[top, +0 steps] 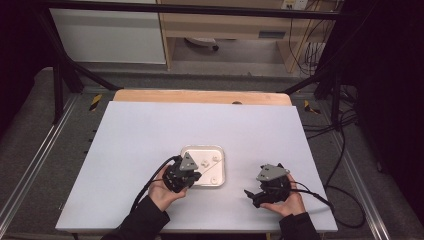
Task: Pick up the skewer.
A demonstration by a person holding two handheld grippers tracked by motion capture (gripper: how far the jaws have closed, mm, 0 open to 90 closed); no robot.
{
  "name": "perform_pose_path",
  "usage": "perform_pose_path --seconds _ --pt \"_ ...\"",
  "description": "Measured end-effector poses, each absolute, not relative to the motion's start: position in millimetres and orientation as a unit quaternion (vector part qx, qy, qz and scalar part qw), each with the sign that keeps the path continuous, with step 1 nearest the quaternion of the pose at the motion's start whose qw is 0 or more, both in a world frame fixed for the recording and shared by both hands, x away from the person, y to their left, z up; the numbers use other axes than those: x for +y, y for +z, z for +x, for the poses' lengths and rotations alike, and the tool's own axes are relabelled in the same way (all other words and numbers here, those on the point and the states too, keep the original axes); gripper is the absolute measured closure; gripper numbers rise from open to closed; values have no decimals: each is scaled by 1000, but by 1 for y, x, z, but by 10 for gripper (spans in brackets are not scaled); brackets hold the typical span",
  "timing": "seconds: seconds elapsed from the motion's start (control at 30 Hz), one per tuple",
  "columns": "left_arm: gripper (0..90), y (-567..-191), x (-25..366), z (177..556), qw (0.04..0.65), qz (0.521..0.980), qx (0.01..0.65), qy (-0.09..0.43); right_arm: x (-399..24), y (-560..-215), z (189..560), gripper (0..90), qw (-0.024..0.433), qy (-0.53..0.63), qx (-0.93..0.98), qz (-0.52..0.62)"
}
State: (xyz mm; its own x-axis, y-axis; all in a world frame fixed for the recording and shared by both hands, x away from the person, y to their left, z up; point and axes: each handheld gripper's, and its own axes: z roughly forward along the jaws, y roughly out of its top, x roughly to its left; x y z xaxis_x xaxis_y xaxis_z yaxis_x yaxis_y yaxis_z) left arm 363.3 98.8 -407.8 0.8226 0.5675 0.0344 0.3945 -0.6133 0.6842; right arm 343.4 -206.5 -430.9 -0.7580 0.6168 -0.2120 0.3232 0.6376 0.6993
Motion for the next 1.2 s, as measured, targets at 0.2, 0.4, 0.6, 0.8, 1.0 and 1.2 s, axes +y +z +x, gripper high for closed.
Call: perform_pose_path --seconds 0.2,0.4,0.6,0.8,1.0,1.2 --pt "884 -406 92 363 330 901 252 124 -196 -425 342 52 241 313 887 241" --pt "884 -403 87 363 321 908 239 122 -188 -419 340 71 258 299 894 210" --pt "884 -399 81 363 313 914 227 119 -183 -415 338 96 269 290 900 183" --pt "884 -397 72 362 306 921 214 115 -176 -413 335 160 287 274 907 138" --pt "884 -395 62 362 301 925 203 109 -172 -413 334 221 304 268 909 100" --pt "884 -394 51 361 299 929 192 104 -171 -414 334 273 317 261 909 72"
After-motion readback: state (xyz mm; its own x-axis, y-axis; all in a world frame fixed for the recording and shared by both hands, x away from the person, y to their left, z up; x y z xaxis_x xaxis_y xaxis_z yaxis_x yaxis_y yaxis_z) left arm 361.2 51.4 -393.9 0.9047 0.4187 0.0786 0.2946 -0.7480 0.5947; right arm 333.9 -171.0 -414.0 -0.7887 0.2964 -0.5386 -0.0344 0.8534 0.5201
